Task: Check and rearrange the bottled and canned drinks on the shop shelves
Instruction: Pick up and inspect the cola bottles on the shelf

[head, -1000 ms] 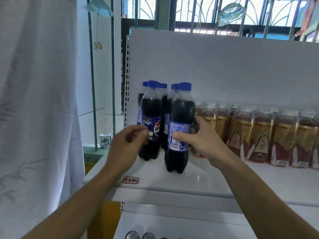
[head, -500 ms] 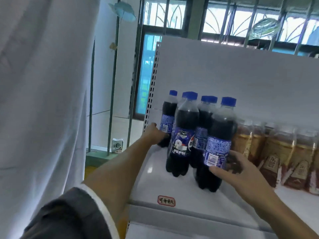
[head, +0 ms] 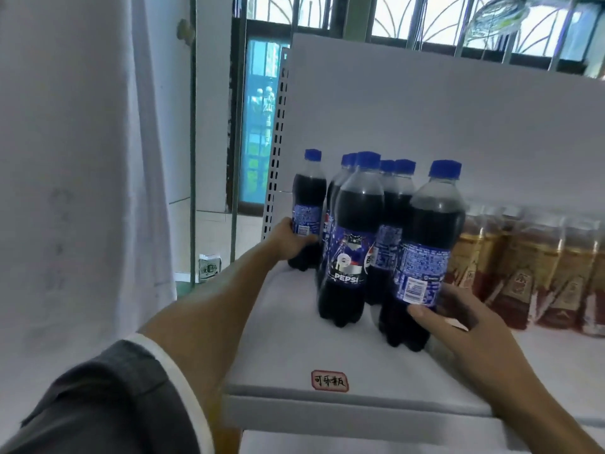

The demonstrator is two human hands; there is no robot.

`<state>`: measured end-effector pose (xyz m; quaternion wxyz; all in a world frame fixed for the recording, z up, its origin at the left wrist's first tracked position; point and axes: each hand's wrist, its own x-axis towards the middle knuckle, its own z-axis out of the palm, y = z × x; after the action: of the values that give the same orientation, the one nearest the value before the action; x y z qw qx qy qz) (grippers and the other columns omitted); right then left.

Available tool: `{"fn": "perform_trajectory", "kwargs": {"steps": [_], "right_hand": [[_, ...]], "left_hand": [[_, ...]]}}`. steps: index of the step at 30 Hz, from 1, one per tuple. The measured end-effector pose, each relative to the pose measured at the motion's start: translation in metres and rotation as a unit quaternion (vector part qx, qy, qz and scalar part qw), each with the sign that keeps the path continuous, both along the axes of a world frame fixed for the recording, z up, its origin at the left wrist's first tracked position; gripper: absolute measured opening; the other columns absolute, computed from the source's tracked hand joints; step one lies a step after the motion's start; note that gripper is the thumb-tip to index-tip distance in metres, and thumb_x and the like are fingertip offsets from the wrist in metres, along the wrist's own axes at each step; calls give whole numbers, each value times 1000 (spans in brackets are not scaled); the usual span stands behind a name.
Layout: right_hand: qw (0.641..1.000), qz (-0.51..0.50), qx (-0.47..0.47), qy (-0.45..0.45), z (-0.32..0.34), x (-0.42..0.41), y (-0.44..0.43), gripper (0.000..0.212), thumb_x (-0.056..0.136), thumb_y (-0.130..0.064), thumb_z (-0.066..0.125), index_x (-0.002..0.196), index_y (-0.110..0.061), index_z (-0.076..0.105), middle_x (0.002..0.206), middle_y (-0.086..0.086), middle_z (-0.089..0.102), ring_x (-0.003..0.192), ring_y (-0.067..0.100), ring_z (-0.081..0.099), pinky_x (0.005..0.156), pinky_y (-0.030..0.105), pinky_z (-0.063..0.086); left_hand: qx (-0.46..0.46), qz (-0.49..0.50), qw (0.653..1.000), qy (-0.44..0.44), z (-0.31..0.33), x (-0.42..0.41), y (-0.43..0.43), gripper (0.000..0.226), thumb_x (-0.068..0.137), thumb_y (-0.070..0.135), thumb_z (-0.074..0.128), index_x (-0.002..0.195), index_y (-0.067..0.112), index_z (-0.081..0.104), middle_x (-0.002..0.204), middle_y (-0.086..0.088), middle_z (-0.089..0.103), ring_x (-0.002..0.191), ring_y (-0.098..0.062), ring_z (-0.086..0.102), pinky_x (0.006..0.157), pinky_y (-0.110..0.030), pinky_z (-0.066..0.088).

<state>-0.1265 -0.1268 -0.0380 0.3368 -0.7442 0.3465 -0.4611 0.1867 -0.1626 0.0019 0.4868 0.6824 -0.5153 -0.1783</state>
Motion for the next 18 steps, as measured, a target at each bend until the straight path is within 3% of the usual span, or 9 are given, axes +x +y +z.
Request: {"fn": "perform_trajectory", "kwargs": {"steps": [2, 5, 10, 13, 16, 18], "right_hand": [[1000, 2, -6, 5, 0, 1, 1, 34, 85, -25, 77, 95, -47, 55, 97, -31, 58, 79, -28, 54, 62, -3, 39], [1000, 1, 2, 7, -4, -2, -2, 35, 84, -35, 77, 114, -39, 60, 110, -25, 63, 97, -16, 57, 72, 6, 43], [1000, 18, -2, -3, -6, -5, -5, 45, 87, -32, 77, 128, -27, 60, 110, -24, 64, 91, -18, 58, 65, 0, 44], [999, 33, 4, -11, -5, -6, -3, 46, 88, -28, 76, 129, -24, 57, 106, -24, 61, 93, -13, 56, 64, -2, 43], [997, 18, 0, -75, -3, -9, 2, 52, 86, -27, 77, 134, -19, 57, 116, -12, 66, 104, 1, 63, 80, 13, 54], [987, -13, -41, -153, 5, -14, 13, 48, 88, -24, 75, 133, -18, 58, 116, -9, 66, 102, -2, 64, 88, 23, 57]], "left_hand": [[-9, 14, 1000, 14, -2, 0, 17, 26, 89, 24, 73, 111, 12, 65, 105, -7, 71, 99, -24, 66, 101, -42, 50], [-36, 22, 998, 42, -8, 0, 47, 29, 85, 25, 78, 111, 19, 65, 108, -4, 71, 103, -24, 66, 102, -42, 49], [-86, 33, 996, 19, -12, -28, 115, 40, 88, 27, 74, 123, 20, 58, 108, 3, 65, 92, -9, 61, 71, -20, 47], [-117, 51, 992, -7, -9, -49, 148, 38, 86, 29, 75, 120, 24, 58, 111, 1, 66, 97, -15, 63, 66, -18, 45], [-149, 55, 987, -14, 3, -72, 172, 51, 85, 31, 74, 132, 19, 58, 118, 1, 66, 106, -19, 62, 68, -17, 45], [-166, 33, 985, -6, 12, -91, 184, 58, 80, 37, 74, 134, 20, 57, 120, 2, 67, 108, -17, 62, 75, -19, 48]]}}
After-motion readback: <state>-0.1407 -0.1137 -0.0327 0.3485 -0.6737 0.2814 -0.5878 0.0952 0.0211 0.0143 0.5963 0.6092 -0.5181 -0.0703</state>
